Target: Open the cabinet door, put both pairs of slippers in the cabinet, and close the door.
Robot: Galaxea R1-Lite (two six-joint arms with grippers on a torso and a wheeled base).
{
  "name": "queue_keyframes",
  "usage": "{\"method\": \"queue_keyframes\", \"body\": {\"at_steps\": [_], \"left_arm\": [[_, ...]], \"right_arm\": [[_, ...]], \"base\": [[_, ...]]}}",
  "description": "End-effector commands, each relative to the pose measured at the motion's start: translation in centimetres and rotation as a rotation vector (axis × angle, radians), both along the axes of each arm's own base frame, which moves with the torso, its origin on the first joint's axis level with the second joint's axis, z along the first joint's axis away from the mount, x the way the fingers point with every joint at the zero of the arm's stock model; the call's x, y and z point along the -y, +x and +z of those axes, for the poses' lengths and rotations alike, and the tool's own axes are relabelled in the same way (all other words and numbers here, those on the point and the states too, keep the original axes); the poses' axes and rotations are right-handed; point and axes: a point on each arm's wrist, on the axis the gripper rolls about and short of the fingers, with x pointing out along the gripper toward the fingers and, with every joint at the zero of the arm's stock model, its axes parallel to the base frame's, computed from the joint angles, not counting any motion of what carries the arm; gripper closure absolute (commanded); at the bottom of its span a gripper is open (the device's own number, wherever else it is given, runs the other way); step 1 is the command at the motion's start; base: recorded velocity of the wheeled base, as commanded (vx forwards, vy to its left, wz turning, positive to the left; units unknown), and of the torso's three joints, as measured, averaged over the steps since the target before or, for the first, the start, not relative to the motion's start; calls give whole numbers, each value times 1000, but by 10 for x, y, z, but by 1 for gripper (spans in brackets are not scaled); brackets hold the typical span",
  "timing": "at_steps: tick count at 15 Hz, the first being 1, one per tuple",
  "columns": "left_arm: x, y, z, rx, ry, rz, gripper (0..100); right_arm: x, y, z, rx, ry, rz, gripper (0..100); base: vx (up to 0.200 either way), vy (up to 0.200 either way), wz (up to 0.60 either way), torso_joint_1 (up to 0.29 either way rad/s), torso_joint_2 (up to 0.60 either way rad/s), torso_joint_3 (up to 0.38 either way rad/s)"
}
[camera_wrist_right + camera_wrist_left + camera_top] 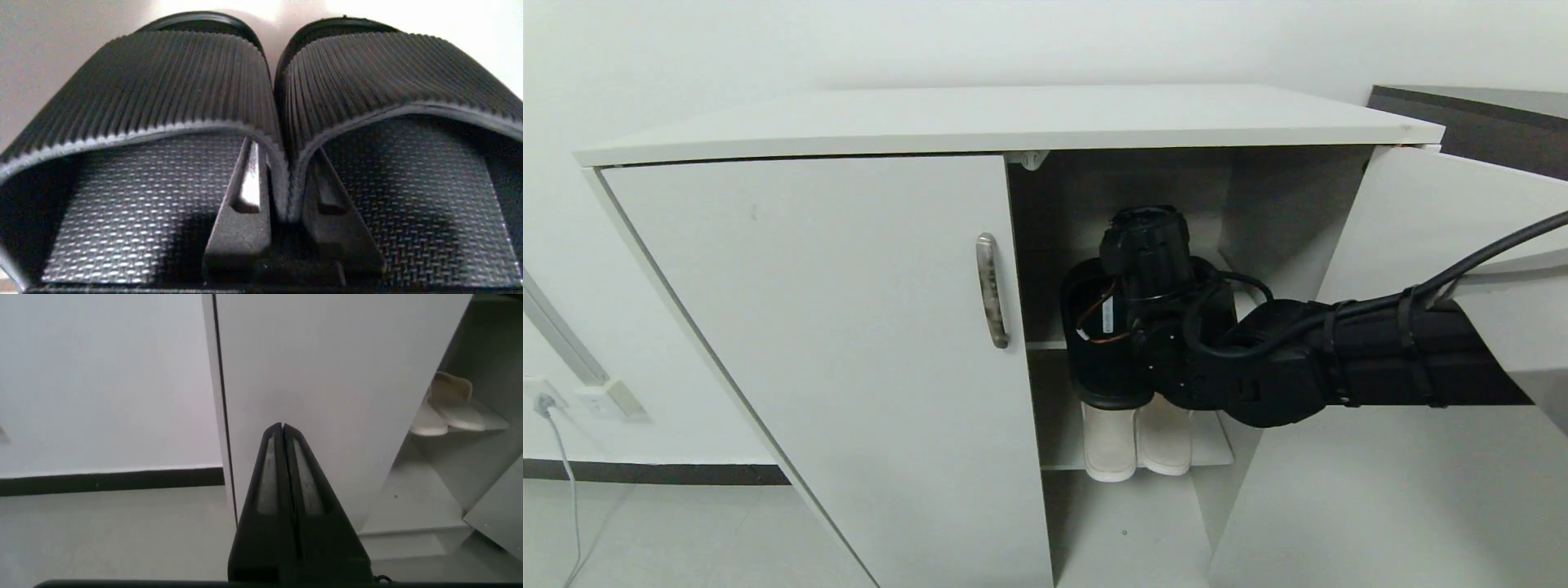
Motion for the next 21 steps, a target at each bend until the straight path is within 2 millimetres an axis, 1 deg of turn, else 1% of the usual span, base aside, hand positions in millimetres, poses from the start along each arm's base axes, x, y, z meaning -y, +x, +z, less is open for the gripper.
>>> {"method": "queue_keyframes", "body": {"at_steps": [1,4,5,6,9,11,13,15,17,21], "left_arm": [[0,0,0,0,0,0,100],[0,0,0,0,0,0,100],[0,0,0,0,0,0,100],[0,0,0,0,0,0,100],[0,0,0,0,0,0,100],[0,0,0,0,0,0,100],[0,0,0,0,0,0,100],[0,0,0,0,0,0,100],[0,0,0,0,0,0,100],[0,0,0,0,0,1,100]], "right_arm": [[5,5,8,3,17,41,100],[11,23,10,-10,0,28,100],[12,28,14,-11,4,16,100],[12,31,15,-11,6,11,100],[9,46,12,-3,15,-6,100],[8,48,15,10,46,-10,100],[11,63,14,21,56,-33,100],[13,71,11,5,45,-47,100],[14,75,11,-3,38,-54,100],[14,75,9,-17,26,-56,100]], "base": [[0,0,0,0,0,0],[0,0,0,0,0,0],[0,0,0,0,0,0],[0,0,0,0,0,0],[0,0,0,0,0,0],[0,0,0,0,0,0],[0,0,0,0,0,0],[0,0,0,0,0,0],[0,0,0,0,0,0],[0,0,0,0,0,0]]}}
